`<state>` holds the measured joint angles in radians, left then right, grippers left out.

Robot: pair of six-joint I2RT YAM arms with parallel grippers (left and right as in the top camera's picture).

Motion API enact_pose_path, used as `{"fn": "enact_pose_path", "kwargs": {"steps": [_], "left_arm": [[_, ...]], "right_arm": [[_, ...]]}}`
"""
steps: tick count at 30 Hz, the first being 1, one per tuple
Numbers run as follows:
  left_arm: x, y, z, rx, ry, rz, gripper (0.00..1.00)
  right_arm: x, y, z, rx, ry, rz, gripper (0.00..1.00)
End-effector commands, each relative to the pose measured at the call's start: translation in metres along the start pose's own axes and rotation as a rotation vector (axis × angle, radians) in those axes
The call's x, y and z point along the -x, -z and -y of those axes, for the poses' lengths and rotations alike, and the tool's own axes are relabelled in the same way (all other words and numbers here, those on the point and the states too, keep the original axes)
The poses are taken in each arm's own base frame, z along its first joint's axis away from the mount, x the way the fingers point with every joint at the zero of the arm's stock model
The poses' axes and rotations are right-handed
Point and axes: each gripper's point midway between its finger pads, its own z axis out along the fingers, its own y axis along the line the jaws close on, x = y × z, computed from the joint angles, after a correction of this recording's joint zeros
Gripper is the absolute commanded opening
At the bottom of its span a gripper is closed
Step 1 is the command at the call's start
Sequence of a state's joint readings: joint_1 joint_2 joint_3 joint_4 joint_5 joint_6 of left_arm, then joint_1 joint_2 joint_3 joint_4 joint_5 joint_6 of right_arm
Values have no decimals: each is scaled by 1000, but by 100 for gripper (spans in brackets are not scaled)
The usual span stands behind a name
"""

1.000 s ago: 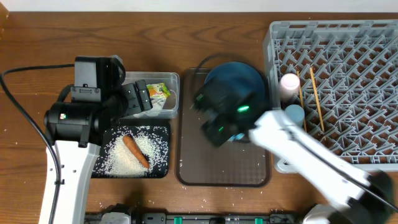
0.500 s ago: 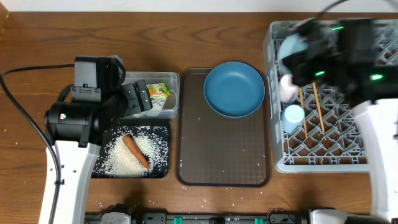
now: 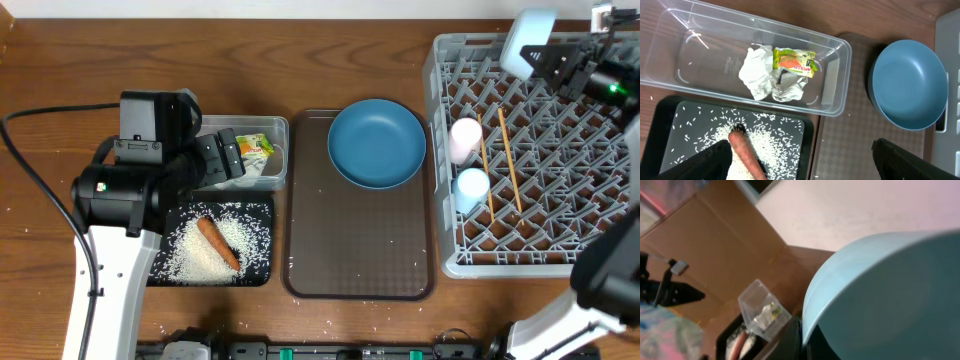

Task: Sort waste into correct bins and load items into the dishwasher rack
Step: 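Carry the light-blue bowl into the rack's back corner and release it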

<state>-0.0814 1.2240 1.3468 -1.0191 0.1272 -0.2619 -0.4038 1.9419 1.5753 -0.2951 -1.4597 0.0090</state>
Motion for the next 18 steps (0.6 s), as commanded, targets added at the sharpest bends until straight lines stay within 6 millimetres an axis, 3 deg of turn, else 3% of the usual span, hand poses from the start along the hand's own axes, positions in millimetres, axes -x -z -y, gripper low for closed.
{"fn": "enact_pose_path", "kwargs": {"steps": [1, 11, 18], "left_arm": [[-1, -1, -2, 10, -2, -2, 92], [-1, -1, -2, 10, -2, -2, 92], [-1, -1, -2, 10, -2, -2, 92]], "right_arm": [[-7, 0, 11, 97, -147, -5, 1], [-38, 0, 65, 72, -229, 1, 1], [-54, 12, 102, -75, -308, 23, 1]]}}
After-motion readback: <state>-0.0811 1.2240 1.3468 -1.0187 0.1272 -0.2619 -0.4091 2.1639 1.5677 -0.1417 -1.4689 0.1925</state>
